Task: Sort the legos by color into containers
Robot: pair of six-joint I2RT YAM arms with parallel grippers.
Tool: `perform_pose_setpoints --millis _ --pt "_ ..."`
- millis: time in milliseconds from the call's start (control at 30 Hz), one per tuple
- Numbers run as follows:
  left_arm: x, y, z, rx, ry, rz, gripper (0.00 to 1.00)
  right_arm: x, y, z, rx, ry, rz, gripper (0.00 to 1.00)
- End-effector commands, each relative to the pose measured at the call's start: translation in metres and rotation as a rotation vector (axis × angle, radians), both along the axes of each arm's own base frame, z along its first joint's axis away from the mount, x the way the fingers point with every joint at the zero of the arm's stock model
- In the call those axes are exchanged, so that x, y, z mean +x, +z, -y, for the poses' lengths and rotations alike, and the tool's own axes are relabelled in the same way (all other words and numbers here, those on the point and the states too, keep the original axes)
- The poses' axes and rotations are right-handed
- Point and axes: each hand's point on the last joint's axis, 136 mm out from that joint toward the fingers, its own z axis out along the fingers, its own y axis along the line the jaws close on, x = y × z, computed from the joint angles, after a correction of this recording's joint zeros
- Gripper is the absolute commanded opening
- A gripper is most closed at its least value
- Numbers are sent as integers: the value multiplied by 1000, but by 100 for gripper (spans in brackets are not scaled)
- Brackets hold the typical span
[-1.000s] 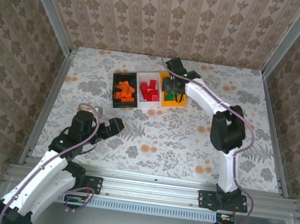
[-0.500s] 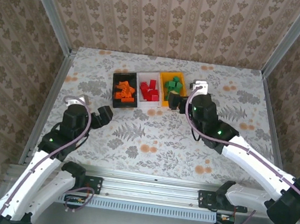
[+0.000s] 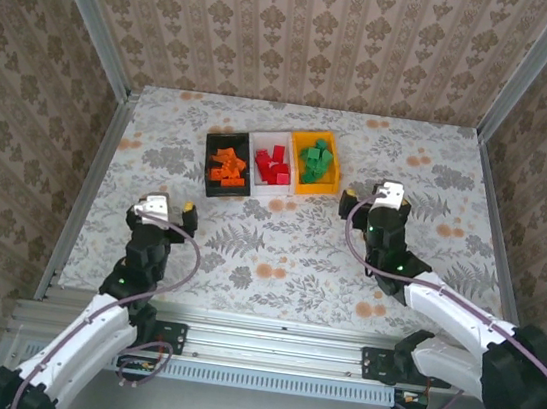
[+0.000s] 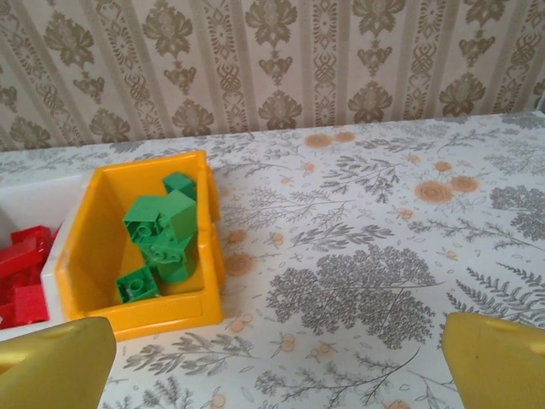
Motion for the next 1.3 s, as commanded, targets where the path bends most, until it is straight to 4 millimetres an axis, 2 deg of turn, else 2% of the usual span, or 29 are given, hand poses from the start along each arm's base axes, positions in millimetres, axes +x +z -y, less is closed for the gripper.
perform_pose_setpoints --millis 0,167,333,400,467,567,633,700,800,933,1033,1100,1167,1267 --pt "15 31 -7 80 16 135 100 7 24 2 20 42 106 100" --pt "35 22 -21 67 60 102 100 1 22 17 -59 79 120 100" --pt "58 -23 -43 28 106 -27 100 -6 -5 56 -184 1 32 100" --pt "69 -27 -48 25 139 -14 100 -6 -11 68 -176 -30 44 100" --pt "79 -34 -47 24 138 -101 100 -3 -17 79 -162 -66 66 100" --pt "94 -41 -48 30 133 -185 100 8 -39 94 -165 -104 12 100" --pt "105 -44 -38 57 61 -218 100 14 -54 95 -152 -94 10 100" --pt "111 -46 -22 81 -41 -233 100 19 -57 93 -158 -81 30 100" --pt "114 -44 -12 127 -118 -216 100 27 -65 92 -167 -66 15 100" --pt "109 -39 -16 167 -107 -122 100 31 -84 85 -171 -18 22 100" --pt "104 -53 -19 158 -90 -48 100 39 -89 81 -171 12 -5 100" --pt "105 -52 -19 186 -76 -7 100 48 -95 82 -132 49 -63 100" --pt "112 -57 -18 169 -82 -79 100 52 -99 87 -85 69 -102 100" --pt "127 -66 -34 104 -53 -176 100 54 -99 92 -68 51 -109 100"
